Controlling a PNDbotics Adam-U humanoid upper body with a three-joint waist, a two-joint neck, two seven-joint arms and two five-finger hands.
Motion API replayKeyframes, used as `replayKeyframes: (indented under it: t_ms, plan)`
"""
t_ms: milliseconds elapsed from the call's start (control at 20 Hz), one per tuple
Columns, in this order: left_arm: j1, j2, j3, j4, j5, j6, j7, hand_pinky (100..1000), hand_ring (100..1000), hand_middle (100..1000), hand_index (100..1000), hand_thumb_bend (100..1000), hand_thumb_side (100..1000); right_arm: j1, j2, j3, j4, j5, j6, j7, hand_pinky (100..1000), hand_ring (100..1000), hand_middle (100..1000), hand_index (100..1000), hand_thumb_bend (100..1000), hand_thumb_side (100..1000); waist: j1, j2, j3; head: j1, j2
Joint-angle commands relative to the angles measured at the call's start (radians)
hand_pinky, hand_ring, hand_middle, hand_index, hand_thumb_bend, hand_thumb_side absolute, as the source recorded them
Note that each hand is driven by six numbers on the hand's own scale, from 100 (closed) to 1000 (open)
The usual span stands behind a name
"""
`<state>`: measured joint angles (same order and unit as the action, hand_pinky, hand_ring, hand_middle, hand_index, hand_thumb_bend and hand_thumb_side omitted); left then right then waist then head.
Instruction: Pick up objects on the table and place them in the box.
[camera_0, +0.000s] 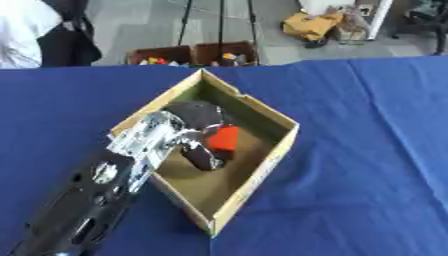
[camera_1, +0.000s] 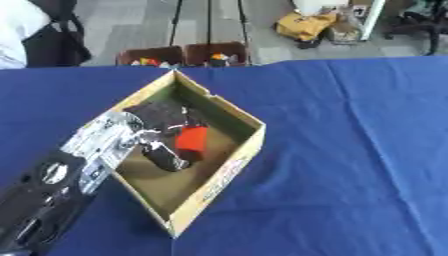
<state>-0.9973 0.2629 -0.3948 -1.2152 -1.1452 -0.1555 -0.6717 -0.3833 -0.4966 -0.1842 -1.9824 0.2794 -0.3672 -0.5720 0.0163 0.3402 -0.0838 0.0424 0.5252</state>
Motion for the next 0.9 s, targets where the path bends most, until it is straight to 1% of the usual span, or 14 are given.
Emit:
replayKeyframes:
  t_ms: [50,100,150,250,300,400,450,600,650,700,800,850,900]
  plan:
    - [-0.002,0.007,0.004,0.015,-0.036,-0.025,-0.062,788,914,956,1000,670,703,-0.009,-0.016,-0.009,-0.018,-0.003,-0.001,-0.002,787,748,800,807,100,744,0.009,-0.02,0.0,0.001,-0.013]
    - [-0.003,0.007,0.009,0.009,-0.043,-0.025,-0.074,795,919,961,1000,688,709,-0.009,-0.016,-0.009,-0.018,-0.003,-0.001,-0.002,787,748,800,807,100,744,0.008,-0.02,0.001,0.001,-0.014]
    - [-0.003,0.008,0.012,0.003,-0.049,-0.024,-0.082,810,928,973,1000,725,730,-0.009,-0.015,-0.009,-0.018,-0.003,-0.001,-0.002,787,748,799,807,100,744,0.008,-0.021,0.002,0.001,-0.013]
    - [-0.003,0.01,0.018,-0.011,-0.05,-0.022,-0.09,823,945,995,1000,745,752,-0.009,-0.015,-0.009,-0.018,-0.004,0.0,-0.001,787,748,799,806,100,742,0.008,-0.023,0.003,0.0,-0.013]
    - [-0.003,0.012,0.021,-0.02,-0.046,-0.02,-0.09,823,945,995,1000,744,753,-0.009,-0.015,-0.009,-0.018,-0.004,0.0,-0.001,787,748,799,806,100,743,0.008,-0.023,0.004,-0.001,-0.014]
    - [-0.004,0.017,0.03,-0.046,-0.035,-0.014,-0.082,819,941,989,1000,724,783,-0.009,-0.015,-0.009,-0.018,-0.004,0.001,0.0,787,748,799,806,100,743,0.008,-0.024,0.005,-0.004,-0.013]
    - [-0.006,0.022,0.04,-0.07,-0.022,-0.007,-0.068,800,927,971,1000,669,813,-0.008,-0.015,-0.009,-0.018,-0.003,0.001,0.0,787,748,799,806,100,743,0.008,-0.025,0.006,-0.006,-0.013]
    - [-0.011,0.047,0.087,-0.197,0.043,0.043,0.034,750,889,915,994,595,897,-0.007,-0.016,-0.011,-0.018,-0.002,0.001,-0.003,788,749,800,806,100,742,0.007,-0.025,0.01,-0.013,-0.01]
    - [-0.012,0.059,0.107,-0.249,0.074,0.069,0.087,717,864,876,969,501,928,-0.006,-0.017,-0.012,-0.018,-0.001,0.002,-0.004,788,749,800,807,100,743,0.007,-0.026,0.012,-0.016,-0.009]
    - [-0.013,0.073,0.129,-0.303,0.107,0.101,0.148,703,853,858,961,500,928,-0.005,-0.017,-0.013,-0.018,0.0,0.002,-0.005,788,749,800,807,100,743,0.007,-0.026,0.014,-0.019,-0.008]
    - [-0.011,0.102,0.162,-0.395,0.181,0.16,0.266,644,809,802,930,488,966,-0.003,-0.018,-0.014,-0.018,0.001,0.003,-0.007,788,749,799,807,100,742,0.007,-0.026,0.018,-0.025,-0.006]
    - [-0.009,0.116,0.176,-0.433,0.222,0.188,0.325,626,797,791,921,457,972,-0.003,-0.019,-0.015,-0.018,0.002,0.003,-0.008,788,749,799,807,100,732,0.007,-0.027,0.02,-0.028,-0.005]
    - [-0.006,0.13,0.189,-0.468,0.263,0.215,0.383,610,787,781,914,423,967,-0.002,-0.019,-0.015,-0.018,0.002,0.004,-0.008,788,749,800,807,100,742,0.007,-0.027,0.023,-0.03,-0.004]
